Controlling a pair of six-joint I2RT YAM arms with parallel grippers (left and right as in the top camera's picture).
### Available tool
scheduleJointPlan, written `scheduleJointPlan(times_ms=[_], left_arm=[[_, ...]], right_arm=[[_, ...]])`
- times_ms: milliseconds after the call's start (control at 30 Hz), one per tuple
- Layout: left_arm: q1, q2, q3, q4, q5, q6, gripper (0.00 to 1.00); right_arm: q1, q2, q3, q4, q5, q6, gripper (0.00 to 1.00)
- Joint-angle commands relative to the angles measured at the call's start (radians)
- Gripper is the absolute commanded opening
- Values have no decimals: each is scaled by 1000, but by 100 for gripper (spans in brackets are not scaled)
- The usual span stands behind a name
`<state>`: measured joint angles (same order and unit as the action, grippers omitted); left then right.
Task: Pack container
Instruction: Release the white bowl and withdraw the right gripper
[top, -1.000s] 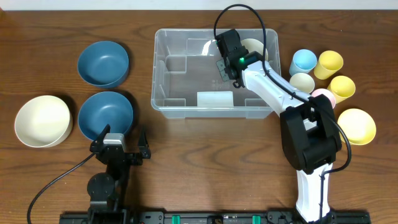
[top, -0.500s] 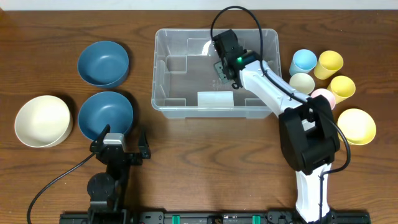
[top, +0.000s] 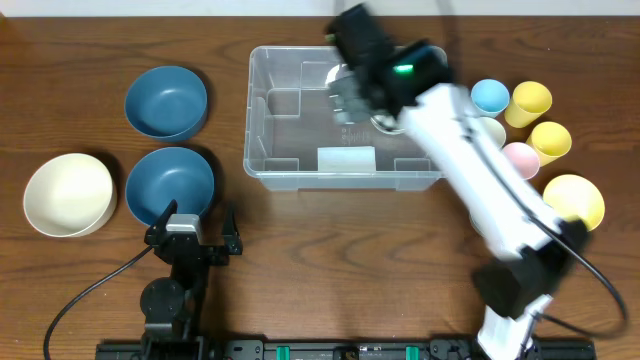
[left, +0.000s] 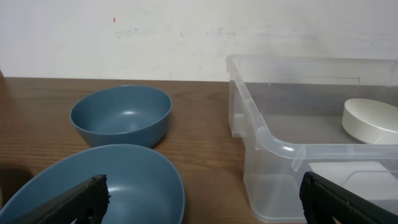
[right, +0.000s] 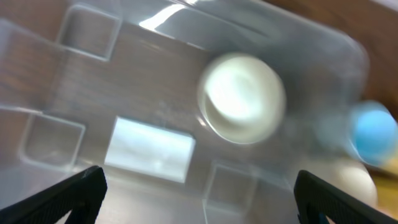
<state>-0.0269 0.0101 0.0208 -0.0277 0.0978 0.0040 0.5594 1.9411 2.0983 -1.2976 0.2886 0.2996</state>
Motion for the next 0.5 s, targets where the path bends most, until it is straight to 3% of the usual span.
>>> scheduleJointPlan(times_ms=[0,200,467], left_arm=[[5,-6,-17,-35,14,13,98],[5,-6,-17,-35,15,13,98],[5,-6,-17,-35,14,13,98]], right_arm=[[-114,-98,21,-130,37,236,94],[-370,-151,1,-401,50,368,90],[-612,-217,-287,-368,-49,384,89]])
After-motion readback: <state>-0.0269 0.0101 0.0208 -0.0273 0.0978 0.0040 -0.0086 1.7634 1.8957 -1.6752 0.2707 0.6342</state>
